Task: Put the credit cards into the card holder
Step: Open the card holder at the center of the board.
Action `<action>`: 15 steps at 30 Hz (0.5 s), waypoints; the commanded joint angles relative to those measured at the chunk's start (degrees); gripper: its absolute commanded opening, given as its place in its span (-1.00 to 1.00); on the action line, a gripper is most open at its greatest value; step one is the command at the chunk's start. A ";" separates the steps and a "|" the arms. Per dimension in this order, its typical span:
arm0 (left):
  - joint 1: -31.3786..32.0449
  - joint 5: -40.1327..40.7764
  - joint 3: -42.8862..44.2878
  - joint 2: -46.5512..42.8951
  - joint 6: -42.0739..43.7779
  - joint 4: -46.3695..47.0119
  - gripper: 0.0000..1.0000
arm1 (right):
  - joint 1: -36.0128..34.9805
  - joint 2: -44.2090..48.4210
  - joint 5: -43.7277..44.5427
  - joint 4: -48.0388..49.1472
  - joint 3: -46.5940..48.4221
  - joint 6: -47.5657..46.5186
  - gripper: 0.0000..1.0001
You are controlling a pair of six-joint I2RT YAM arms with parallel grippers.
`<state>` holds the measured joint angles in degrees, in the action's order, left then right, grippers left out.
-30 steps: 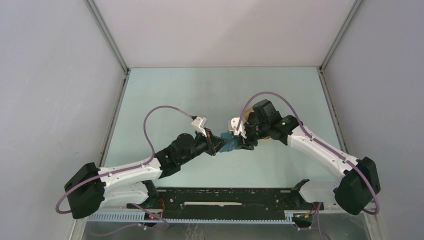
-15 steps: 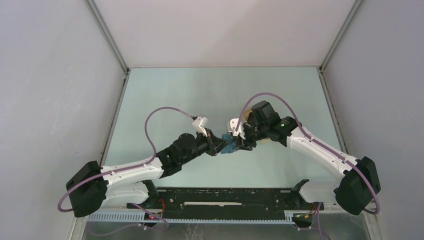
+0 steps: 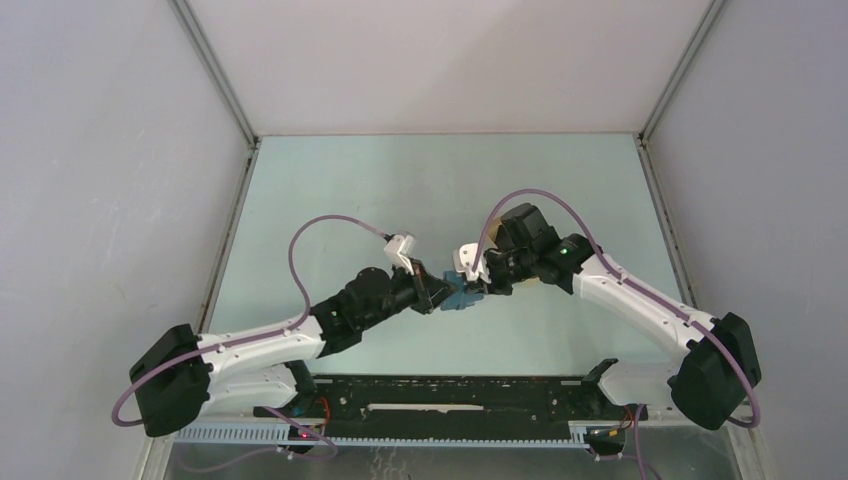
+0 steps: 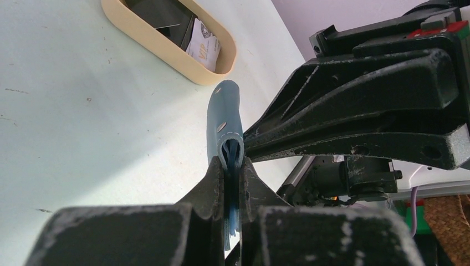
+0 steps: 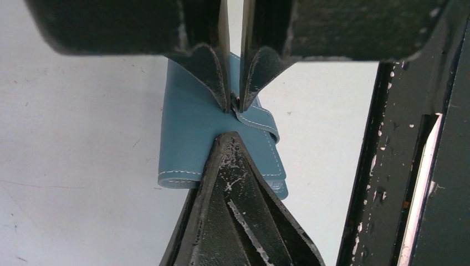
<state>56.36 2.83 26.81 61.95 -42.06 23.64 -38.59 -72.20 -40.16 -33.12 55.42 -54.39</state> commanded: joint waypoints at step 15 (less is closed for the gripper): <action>-4.25 7.21 -2.81 -3.47 -7.67 6.00 -1.00 | -3.68 -0.12 -7.04 -10.04 -0.84 -9.17 -1.00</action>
<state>54.57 3.79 25.23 60.34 -46.06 21.71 -39.57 -72.20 -42.24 -35.31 55.42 -61.78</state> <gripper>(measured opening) 0.069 0.007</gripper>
